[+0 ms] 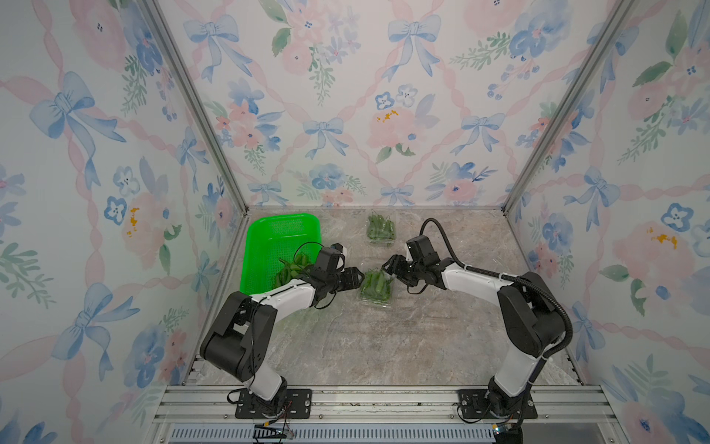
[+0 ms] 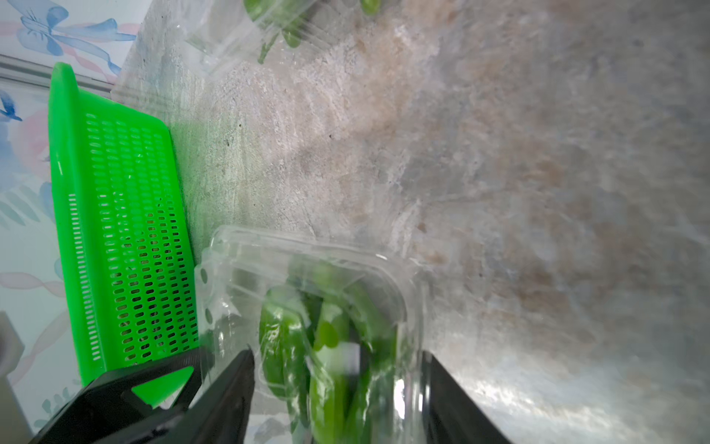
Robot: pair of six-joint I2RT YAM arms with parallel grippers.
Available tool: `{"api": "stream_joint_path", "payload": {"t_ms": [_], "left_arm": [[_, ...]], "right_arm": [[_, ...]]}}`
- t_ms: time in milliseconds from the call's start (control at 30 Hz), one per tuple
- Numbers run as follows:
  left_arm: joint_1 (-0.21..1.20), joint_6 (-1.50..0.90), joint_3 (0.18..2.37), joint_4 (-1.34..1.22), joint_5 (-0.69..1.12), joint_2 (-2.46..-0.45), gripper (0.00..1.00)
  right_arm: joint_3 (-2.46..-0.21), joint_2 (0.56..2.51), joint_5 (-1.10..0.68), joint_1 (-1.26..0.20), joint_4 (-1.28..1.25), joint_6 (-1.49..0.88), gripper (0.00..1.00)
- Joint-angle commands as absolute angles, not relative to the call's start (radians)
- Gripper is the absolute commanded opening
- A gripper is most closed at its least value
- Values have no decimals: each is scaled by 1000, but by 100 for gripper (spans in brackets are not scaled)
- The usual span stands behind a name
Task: Take small green peppers out of containers
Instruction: Adjust the packing box at the center of the board.
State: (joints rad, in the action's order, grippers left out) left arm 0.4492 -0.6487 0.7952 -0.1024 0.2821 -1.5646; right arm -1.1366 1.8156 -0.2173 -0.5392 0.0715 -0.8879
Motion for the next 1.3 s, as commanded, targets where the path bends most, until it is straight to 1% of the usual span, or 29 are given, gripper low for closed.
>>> {"api": "stream_joint_path", "payload": {"t_ms": [0,200,367,600,667,800,900,1100,1267], "left_arm": [[468,-685,741,-116,281,-1511,57],[490,-721,655,-136,284,-1444,57],[522,-756,601,-159,275,-1400,58],[577,-782,557,-169,268,-1338,58],[591,-791,540,-168,263,-1310,58],[585,-806,475,-166,231,-1225,59],[566,-813,429,-166,222,-1171,60],[482,-827,349,-165,230,-1077,60],[451,-820,336,-168,243,-1082,58]], "right_arm": [[-1195,1849,-242,-532,160,-813,67],[-1289,1916,-318,-529,250,-725,67],[-1375,1968,-403,-529,363,-590,67],[-1444,2018,-589,-528,487,-400,67],[-1460,2024,-593,-528,539,-352,67],[-1443,1994,-594,-520,565,-309,68],[-1420,1971,-586,-509,543,-321,70],[-1392,1934,-553,-505,492,-366,73],[-1382,1916,-558,-505,454,-402,74]]}}
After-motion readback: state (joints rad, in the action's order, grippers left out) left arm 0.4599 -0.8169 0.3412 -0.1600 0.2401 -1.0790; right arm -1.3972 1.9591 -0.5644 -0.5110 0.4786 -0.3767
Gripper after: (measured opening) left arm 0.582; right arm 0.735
